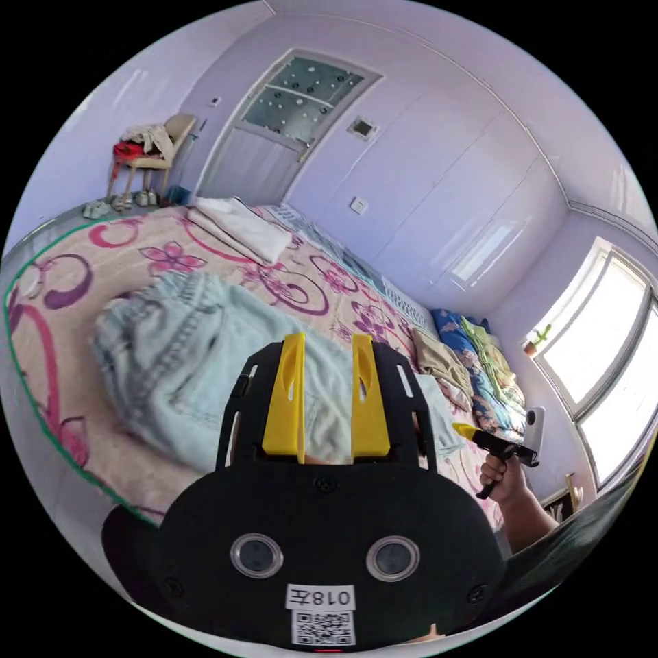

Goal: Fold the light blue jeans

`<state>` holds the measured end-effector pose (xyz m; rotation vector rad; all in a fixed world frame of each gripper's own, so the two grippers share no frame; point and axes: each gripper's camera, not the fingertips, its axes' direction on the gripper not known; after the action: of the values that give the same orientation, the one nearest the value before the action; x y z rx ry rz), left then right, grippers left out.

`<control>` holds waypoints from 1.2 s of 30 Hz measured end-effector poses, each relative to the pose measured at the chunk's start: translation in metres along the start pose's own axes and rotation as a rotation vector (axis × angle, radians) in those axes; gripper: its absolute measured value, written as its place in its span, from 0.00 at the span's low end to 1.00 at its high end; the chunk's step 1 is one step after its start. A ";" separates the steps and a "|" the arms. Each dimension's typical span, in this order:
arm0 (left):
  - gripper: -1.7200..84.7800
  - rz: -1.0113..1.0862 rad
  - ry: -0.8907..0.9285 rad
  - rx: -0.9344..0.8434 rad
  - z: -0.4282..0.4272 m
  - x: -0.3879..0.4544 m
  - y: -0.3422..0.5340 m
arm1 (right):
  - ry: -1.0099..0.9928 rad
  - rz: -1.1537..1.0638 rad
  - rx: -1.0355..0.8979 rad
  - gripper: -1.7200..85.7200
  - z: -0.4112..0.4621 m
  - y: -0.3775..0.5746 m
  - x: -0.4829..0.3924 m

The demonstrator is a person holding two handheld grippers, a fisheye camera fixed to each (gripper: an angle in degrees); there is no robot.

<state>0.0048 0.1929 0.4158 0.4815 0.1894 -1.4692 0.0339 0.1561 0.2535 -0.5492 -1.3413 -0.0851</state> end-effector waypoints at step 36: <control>0.09 -0.031 0.434 0.092 -0.061 -0.008 0.007 | 0.269 -0.114 -0.041 0.02 0.042 0.004 -0.069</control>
<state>0.0210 0.2258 0.3664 0.8733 0.4752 -1.3931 -0.0190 0.1601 0.1929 -0.4771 -1.1091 -0.2719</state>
